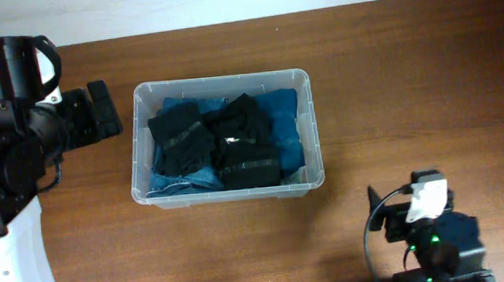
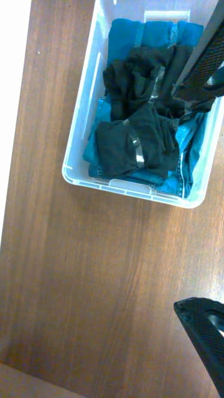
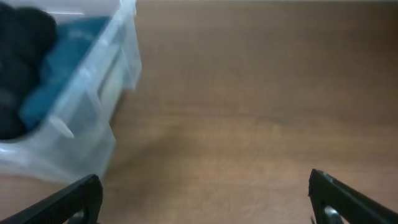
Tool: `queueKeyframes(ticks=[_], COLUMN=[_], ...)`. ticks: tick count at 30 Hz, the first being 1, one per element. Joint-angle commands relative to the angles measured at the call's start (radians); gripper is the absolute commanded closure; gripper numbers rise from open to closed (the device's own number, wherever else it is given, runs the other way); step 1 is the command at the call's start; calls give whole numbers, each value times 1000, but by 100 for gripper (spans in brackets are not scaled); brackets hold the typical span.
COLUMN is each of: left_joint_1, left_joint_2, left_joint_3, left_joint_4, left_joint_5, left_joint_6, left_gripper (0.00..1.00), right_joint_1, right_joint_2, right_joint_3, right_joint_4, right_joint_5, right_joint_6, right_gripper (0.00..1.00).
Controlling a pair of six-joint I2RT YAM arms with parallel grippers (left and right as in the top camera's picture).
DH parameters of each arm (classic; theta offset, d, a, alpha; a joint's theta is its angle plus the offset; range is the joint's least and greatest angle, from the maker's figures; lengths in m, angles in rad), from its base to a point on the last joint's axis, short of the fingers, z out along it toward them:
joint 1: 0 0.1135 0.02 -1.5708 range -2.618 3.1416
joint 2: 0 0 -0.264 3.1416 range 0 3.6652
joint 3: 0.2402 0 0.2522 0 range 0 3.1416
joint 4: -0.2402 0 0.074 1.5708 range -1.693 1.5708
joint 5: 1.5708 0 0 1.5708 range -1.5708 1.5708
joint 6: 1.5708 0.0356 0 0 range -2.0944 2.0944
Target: Pack container
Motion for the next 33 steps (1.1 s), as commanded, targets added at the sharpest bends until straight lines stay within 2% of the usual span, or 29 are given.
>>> queueKeyframes(ticks=[1,12,33], left_joint_1=[2,2,2], left_joint_2=[-12,-12,-12], left_joint_3=[0,0,0], left_joint_4=[0,0,0], left_joint_5=[-11,-11,-11], left_joint_6=[-6,-6,-6], left_gripper=[0,0,0], right_joint_1=[-10,-10,-10], right_joint_2=[-88,-114,-113], right_joint_3=[-105,-235,-233], right_joint_4=[35,51,43], right_joint_5=[-36,-63,-54], right_joint_6=[1,0,0], right_gripper=[2,2,2])
